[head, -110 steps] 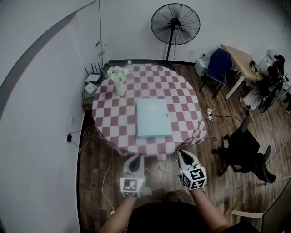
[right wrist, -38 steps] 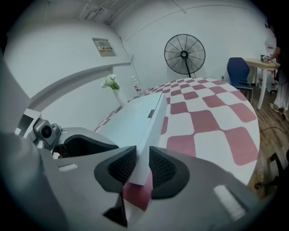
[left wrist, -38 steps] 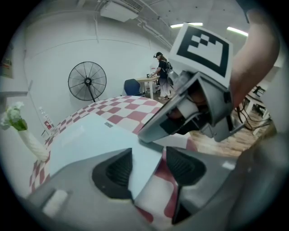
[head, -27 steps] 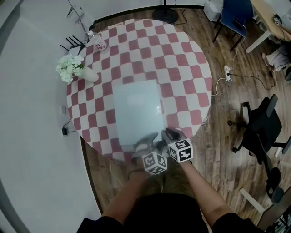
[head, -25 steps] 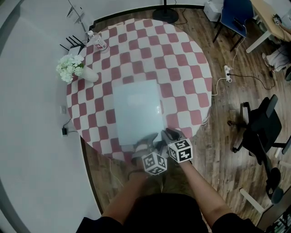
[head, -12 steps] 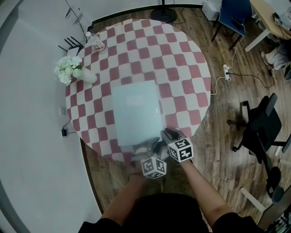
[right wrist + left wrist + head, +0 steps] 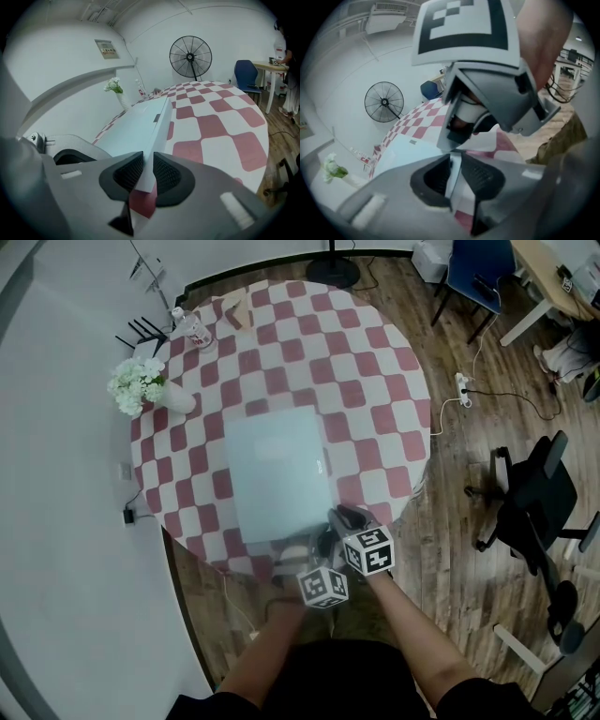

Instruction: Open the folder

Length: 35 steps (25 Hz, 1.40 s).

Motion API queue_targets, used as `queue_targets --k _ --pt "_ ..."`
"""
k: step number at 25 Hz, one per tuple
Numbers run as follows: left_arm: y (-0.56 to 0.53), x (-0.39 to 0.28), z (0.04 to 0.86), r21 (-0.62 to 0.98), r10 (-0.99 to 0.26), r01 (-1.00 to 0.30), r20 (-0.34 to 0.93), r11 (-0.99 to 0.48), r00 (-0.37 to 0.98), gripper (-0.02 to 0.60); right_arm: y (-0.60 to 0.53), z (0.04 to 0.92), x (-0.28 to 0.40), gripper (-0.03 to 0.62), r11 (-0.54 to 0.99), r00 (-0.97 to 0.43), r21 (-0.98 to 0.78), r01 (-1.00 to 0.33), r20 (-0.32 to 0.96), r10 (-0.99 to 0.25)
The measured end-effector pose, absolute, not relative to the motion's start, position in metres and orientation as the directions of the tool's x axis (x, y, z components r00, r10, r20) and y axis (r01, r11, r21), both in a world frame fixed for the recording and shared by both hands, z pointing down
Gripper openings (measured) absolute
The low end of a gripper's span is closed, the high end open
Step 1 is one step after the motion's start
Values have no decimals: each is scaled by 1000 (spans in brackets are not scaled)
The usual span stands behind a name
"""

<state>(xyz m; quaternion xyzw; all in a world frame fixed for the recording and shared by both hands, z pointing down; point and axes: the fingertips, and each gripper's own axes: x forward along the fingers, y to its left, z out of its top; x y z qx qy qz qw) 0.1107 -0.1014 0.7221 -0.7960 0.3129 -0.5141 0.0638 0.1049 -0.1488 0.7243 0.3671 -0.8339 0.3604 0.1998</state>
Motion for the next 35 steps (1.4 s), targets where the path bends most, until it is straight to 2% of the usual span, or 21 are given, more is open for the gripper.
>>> queue_targets --k 5,11,24,35 --pt "-103 111 720 -461 -604 -449 754 -766 257 48 -150 724 105 64 464 -649 -457 -758 597 -472" --pt "-107 108 694 -465 -640 -481 705 -743 306 8 -150 724 106 64 473 -644 -443 -761 604 -470" --pt "-111 86 644 -415 -721 -632 595 -654 355 2 -148 723 101 57 477 -613 -403 -781 642 -461" --pt "-113 22 552 -388 -864 -806 422 -447 276 5 -143 720 97 44 489 -582 -362 -794 687 -435"
